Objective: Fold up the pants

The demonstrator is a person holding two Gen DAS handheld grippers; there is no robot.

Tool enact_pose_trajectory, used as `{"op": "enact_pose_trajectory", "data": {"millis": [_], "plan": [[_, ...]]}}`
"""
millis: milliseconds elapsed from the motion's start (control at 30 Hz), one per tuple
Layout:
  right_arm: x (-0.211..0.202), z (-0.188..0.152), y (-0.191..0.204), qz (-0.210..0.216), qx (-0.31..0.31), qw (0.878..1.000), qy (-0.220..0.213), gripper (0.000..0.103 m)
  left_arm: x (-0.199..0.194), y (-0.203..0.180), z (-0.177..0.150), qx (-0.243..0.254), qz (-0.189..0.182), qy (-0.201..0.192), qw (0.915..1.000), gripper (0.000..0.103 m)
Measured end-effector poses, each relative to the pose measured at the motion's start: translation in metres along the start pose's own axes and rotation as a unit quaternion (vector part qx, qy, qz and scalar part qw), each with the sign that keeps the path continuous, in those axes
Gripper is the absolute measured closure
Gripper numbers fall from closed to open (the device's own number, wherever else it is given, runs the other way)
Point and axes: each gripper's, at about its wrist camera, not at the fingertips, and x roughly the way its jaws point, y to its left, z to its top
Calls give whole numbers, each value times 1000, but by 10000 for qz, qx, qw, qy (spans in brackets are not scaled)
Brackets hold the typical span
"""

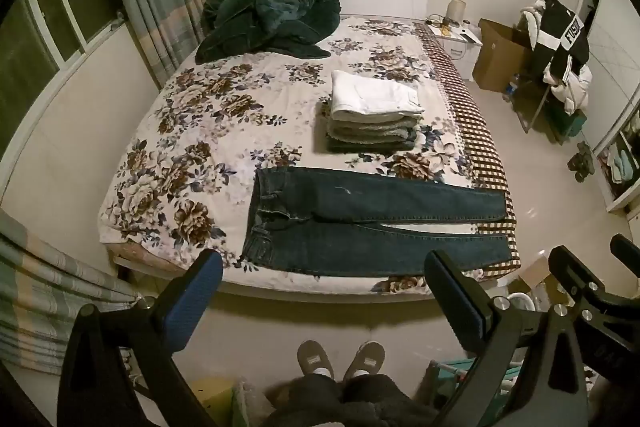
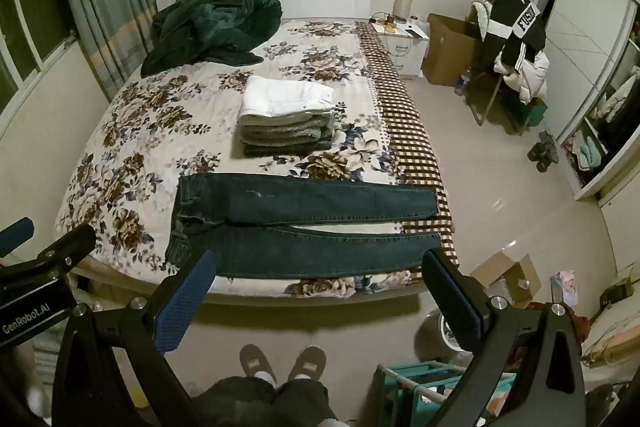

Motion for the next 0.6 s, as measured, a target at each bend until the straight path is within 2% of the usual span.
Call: {"op": "enact_pose_trajectory", "data": {"millis": [600], "plan": [[-2,3,5,12,-9,10000,5,0,0,0,0,14,45,-16,10000,0]]}}
